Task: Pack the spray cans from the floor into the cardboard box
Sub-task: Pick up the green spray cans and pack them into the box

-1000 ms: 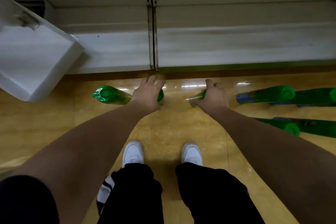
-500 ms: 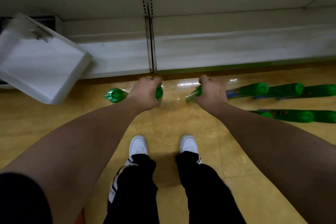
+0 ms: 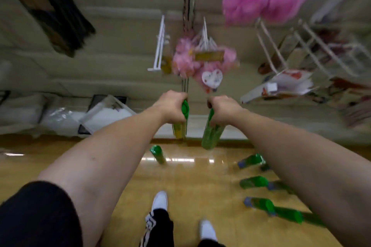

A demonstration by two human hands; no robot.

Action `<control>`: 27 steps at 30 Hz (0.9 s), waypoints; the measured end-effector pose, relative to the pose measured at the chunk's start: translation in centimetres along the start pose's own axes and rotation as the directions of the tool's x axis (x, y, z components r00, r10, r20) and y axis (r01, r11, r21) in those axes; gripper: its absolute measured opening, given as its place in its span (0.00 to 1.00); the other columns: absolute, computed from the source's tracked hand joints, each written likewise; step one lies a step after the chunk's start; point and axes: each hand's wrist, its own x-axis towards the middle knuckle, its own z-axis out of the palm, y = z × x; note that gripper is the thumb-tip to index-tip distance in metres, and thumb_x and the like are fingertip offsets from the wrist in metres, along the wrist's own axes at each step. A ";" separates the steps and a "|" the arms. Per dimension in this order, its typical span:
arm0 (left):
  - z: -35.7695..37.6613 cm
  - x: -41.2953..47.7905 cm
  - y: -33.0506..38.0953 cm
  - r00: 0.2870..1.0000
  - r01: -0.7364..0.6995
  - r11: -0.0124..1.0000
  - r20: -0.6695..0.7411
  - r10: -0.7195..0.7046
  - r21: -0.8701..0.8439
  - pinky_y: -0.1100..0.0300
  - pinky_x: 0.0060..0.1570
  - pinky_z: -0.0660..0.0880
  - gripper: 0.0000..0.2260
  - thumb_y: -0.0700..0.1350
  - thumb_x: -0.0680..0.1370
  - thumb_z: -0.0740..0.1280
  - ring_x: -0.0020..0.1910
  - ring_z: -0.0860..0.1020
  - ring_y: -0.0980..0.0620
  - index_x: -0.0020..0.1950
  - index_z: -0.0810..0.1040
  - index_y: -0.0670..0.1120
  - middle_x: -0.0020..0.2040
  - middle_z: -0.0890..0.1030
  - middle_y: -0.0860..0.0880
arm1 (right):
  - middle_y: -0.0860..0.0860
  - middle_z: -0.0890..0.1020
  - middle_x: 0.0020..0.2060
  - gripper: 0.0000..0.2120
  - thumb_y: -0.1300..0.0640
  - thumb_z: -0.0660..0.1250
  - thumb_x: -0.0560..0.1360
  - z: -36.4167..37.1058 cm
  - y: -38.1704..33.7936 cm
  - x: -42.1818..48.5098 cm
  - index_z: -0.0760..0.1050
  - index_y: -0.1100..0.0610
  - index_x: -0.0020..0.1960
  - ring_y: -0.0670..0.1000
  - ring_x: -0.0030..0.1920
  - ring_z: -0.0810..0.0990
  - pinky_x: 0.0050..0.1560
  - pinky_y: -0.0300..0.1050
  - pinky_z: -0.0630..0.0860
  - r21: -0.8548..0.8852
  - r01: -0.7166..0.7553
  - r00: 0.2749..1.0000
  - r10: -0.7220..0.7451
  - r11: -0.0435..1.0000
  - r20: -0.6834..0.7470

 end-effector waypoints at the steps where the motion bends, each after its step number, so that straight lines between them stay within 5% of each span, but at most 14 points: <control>1: -2.0 -1.6 0.7 1.000 0.014 1.000 -0.027 -0.013 0.017 0.56 0.46 0.75 0.26 0.52 0.64 0.80 0.54 0.79 0.41 0.59 0.77 0.50 0.55 0.80 0.44 | 0.55 0.79 0.55 0.29 0.53 0.81 0.64 -1.6 -0.8 -1.3 0.74 0.55 0.61 0.56 0.51 0.77 0.43 0.46 0.73 -0.023 0.031 0.999 -0.031 0.999 -0.006; 5: -8.8 -8.9 3.1 0.989 0.077 0.997 -0.129 -0.076 -0.002 0.56 0.43 0.75 0.24 0.53 0.62 0.81 0.52 0.79 0.43 0.53 0.76 0.52 0.52 0.80 0.46 | 0.53 0.78 0.52 0.25 0.53 0.82 0.62 -7.7 -3.8 -7.2 0.74 0.52 0.55 0.54 0.49 0.78 0.34 0.44 0.74 -0.074 0.171 0.983 -0.175 0.983 -0.048; 8: -13.7 -14.4 4.0 0.967 0.168 0.984 -0.183 -0.176 -0.056 0.53 0.48 0.81 0.30 0.54 0.60 0.83 0.51 0.79 0.46 0.57 0.78 0.51 0.53 0.80 0.49 | 0.53 0.76 0.52 0.27 0.56 0.82 0.63 -12.6 -6.6 -11.7 0.74 0.54 0.58 0.53 0.48 0.77 0.23 0.40 0.70 -0.099 0.267 0.961 -0.272 0.959 -0.041; 12: -20.2 -21.4 4.5 0.920 0.282 0.937 -0.220 -0.325 -0.206 0.59 0.29 0.80 0.34 0.51 0.59 0.86 0.45 0.80 0.49 0.60 0.76 0.49 0.51 0.77 0.49 | 0.53 0.76 0.54 0.29 0.58 0.82 0.64 -18.6 -11.5 -16.7 0.74 0.56 0.61 0.54 0.49 0.77 0.19 0.37 0.71 -0.134 0.383 0.917 -0.394 0.914 -0.062; 19: -27.8 -33.5 1.7 0.810 0.388 0.883 -0.360 -0.463 -0.264 0.55 0.35 0.84 0.28 0.48 0.62 0.85 0.47 0.80 0.49 0.57 0.75 0.50 0.52 0.77 0.49 | 0.54 0.74 0.53 0.30 0.60 0.83 0.62 -24.6 -21.9 -22.7 0.73 0.54 0.58 0.59 0.49 0.78 0.34 0.55 0.84 -0.127 0.553 0.816 -0.566 0.823 -0.115; 27: -30.2 -45.7 -6.8 0.659 0.536 0.799 -0.457 -0.598 -0.273 0.60 0.28 0.78 0.28 0.54 0.58 0.85 0.46 0.78 0.52 0.51 0.76 0.50 0.49 0.77 0.51 | 0.53 0.74 0.54 0.32 0.60 0.83 0.62 -23.2 -36.7 -26.1 0.71 0.55 0.60 0.59 0.51 0.79 0.35 0.57 0.85 -0.213 0.665 0.719 -0.691 0.716 -0.074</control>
